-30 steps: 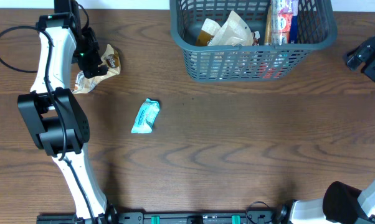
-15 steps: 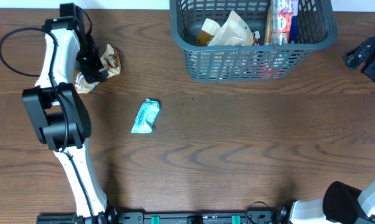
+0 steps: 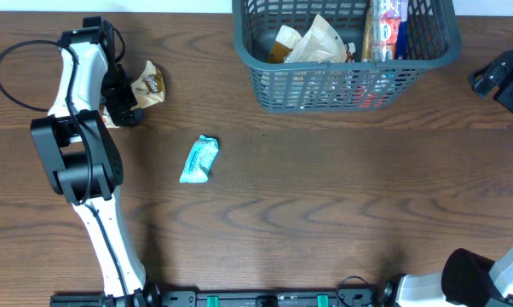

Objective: Pack container
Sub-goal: 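Lower the left gripper onto the remaining tan wrapper and grasp it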

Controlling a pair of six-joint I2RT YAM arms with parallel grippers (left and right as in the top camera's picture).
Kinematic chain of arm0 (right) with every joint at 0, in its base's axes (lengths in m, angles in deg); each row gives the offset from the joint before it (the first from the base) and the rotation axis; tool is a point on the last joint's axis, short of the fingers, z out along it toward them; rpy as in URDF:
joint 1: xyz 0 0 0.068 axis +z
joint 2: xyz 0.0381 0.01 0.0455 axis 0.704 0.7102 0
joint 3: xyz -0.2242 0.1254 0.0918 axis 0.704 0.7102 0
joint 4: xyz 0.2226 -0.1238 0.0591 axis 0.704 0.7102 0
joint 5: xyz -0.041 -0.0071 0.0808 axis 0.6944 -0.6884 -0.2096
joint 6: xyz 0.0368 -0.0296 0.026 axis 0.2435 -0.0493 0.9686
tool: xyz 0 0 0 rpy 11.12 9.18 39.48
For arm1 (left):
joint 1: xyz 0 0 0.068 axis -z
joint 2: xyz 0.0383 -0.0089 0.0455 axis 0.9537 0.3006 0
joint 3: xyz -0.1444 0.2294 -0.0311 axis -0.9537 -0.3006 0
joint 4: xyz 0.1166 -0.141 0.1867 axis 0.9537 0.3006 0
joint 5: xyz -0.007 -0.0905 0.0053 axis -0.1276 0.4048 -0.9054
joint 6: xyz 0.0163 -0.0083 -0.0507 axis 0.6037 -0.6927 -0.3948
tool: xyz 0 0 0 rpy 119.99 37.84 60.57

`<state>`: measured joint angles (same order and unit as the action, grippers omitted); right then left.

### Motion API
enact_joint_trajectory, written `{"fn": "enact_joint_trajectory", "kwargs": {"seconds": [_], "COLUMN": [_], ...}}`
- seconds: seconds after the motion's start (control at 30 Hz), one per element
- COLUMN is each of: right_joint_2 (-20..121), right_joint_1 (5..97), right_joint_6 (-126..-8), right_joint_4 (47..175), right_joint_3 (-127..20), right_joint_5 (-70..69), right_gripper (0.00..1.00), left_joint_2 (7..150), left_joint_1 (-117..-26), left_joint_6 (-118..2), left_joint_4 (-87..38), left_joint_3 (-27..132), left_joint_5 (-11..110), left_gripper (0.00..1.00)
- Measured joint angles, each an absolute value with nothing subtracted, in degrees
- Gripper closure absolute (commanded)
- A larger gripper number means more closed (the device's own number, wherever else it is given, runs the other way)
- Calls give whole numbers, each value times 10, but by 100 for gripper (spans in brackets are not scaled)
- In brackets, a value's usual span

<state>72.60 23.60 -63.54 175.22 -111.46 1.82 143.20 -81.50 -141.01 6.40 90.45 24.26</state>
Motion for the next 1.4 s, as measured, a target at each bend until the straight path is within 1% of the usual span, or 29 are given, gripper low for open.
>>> {"fn": "enact_joint_trajectory", "kwargs": {"seconds": [0.53,1.4], "right_joint_2": [726,726], "right_joint_1": [236,236], "right_joint_6": [-637,-637], "right_joint_4": [1752,1752], "right_joint_3": [-1115,-1115], "right_joint_5": [5,-11], "right_gripper": [1,1], "left_joint_2": [1432,1432], "left_joint_1": [-816,-816], "left_joint_6": [-1409,-1409], "left_joint_4": [73,55], "left_joint_3": [903,851], "left_joint_5": [224,218], "left_gripper": [1,1]}}
